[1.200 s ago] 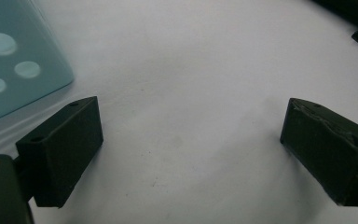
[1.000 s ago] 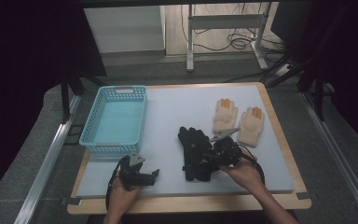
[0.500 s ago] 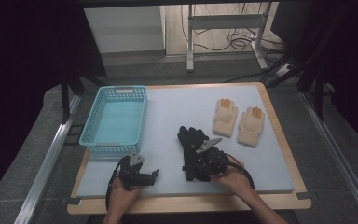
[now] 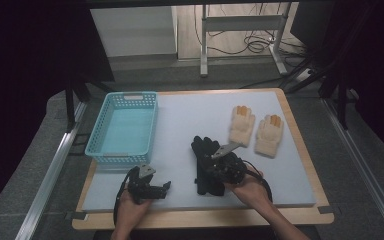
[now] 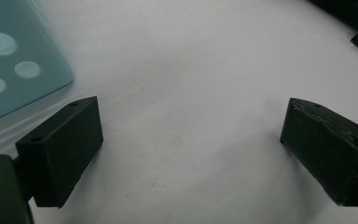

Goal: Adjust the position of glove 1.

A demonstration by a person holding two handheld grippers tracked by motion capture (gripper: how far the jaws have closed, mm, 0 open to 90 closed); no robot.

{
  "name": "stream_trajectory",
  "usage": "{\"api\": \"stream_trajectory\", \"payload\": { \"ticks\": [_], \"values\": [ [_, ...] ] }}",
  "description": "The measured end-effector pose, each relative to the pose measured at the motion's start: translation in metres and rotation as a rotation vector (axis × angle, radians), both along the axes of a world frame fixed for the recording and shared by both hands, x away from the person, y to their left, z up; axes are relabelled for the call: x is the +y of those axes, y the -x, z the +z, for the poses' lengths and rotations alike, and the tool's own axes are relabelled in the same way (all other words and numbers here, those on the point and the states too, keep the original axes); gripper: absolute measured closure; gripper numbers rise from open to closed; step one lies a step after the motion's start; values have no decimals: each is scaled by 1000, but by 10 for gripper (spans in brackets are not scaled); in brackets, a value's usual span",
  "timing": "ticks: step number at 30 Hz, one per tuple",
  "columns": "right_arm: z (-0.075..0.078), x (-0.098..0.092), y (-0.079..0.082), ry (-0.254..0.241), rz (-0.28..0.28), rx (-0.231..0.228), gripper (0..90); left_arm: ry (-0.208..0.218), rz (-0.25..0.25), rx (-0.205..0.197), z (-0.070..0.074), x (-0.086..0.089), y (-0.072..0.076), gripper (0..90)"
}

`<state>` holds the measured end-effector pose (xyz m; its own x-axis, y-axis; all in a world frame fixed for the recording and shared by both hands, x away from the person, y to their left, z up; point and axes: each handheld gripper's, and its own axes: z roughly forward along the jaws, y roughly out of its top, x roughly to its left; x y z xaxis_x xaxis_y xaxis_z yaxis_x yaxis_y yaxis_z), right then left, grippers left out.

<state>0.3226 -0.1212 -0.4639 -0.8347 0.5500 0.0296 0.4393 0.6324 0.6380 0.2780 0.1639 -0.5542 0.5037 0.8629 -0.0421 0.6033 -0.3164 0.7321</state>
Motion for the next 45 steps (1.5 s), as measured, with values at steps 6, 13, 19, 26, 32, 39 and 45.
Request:
{"api": "stream_trajectory", "payload": {
  "ticks": [6,13,19,26,32,39,45],
  "values": [
    [-8,26,-9,-28,34,60,765,1,0,0,0,0,0,60],
    [4,10,-36,-38,-41,10,671,0,-1,-1,0,0,0,60],
    [1,-8,-81,27,-155,-39,715,0,-1,0,0,0,0,60],
    [-23,-10,-109,16,-198,11,599,1,1,1,0,0,0,60],
    [-41,-7,-115,39,-212,74,759,1,1,1,0,0,0,60],
    [-35,-1,-108,70,-206,21,874,1,1,1,0,0,0,60],
    [-12,-6,-99,34,-195,-14,871,1,1,1,0,0,0,60]
  ]
}}
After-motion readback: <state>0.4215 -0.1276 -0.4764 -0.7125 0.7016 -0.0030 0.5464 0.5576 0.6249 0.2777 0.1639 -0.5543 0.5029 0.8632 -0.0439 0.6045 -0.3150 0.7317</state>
